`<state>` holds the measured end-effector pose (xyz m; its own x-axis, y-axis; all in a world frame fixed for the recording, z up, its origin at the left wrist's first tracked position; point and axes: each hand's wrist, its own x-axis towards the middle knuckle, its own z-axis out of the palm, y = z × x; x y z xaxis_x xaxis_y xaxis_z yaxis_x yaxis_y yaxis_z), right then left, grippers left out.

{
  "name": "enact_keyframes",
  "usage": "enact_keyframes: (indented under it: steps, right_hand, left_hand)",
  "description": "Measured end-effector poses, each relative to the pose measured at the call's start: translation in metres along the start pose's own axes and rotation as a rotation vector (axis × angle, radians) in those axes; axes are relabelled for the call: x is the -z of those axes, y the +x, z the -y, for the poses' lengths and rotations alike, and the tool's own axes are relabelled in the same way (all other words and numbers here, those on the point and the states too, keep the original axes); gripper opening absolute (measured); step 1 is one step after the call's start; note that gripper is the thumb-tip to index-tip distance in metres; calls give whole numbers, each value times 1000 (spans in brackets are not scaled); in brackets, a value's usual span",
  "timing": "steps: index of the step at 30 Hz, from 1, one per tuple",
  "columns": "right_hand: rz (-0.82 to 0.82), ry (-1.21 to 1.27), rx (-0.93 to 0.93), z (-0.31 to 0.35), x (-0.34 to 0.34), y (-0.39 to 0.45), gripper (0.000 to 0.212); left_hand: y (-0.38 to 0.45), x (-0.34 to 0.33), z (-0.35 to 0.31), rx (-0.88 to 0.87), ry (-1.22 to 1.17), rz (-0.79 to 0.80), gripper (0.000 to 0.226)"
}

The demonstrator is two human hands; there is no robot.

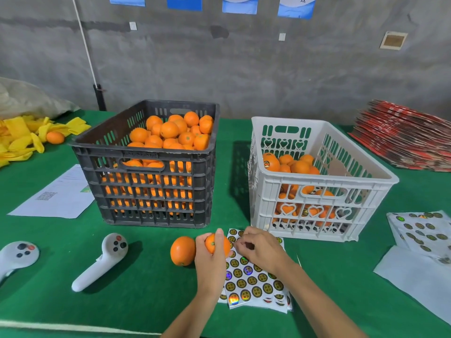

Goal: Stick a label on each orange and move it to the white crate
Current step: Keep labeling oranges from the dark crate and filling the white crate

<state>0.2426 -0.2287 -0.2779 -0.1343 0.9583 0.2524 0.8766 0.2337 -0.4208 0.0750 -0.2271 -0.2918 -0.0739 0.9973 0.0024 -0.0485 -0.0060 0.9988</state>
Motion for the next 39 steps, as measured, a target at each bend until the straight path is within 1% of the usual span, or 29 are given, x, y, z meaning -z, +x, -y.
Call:
enact_keyframes:
  steps: [3, 5, 7, 10, 13, 15, 17, 20, 24, 26, 29, 30, 33, 36, 39]
  right_hand:
    - [45, -204, 102, 4, 2, 2, 37]
    - [38, -253, 128, 6, 1, 0, 39]
    - [18, -230, 94, 5, 0, -2, 38]
    - [-2, -115, 23, 1, 1, -7, 39]
    - [40, -63, -6, -6, 3, -10, 62]
    - [57, -76, 23, -9, 4, -10, 67]
    - [76, -138, 86, -10, 5, -7, 66]
    - [60, -165, 160, -10, 5, -4, 56]
    - [17, -120, 149, -4, 0, -2, 42]
    - [12, -95, 109, -1, -3, -1, 35]
    - [-37, 79, -9, 2, -6, -3, 17]
    - [-41, 137, -62, 3, -6, -3, 15]
    - [12, 324, -227, 7, -4, -1, 16]
    - [58, 518, -350, 12, -1, 6, 13]
    - [20, 586, -485, 13, -1, 14, 18]
  left_hand:
    - [0, 0, 0, 6, -11, -2, 28]
    - [0, 0, 0, 2, -22, -1, 27]
    - [0, 0, 0, 6, -40, 4, 27]
    - [-1, 1, -2, 8, -45, 5, 26]
    - [-2, 2, -2, -12, -6, -7, 25]
    - [-2, 2, -2, -14, 1, -8, 24]
    - [-2, 2, -2, -14, 10, -10, 24]
    - [-2, 2, -1, -18, 4, -5, 25]
    - [-4, 2, -2, -39, 19, -6, 24]
    - [-4, 2, -2, -50, 30, -9, 22]
    - [-4, 3, -3, -32, 23, -4, 24]
    - [-4, 3, -3, -31, 29, -5, 25]
    - [-4, 4, -3, -29, 40, -6, 24]
    - [-4, 4, -2, -29, 45, -2, 26]
    - [-2, 5, 0, -21, 38, 8, 26]
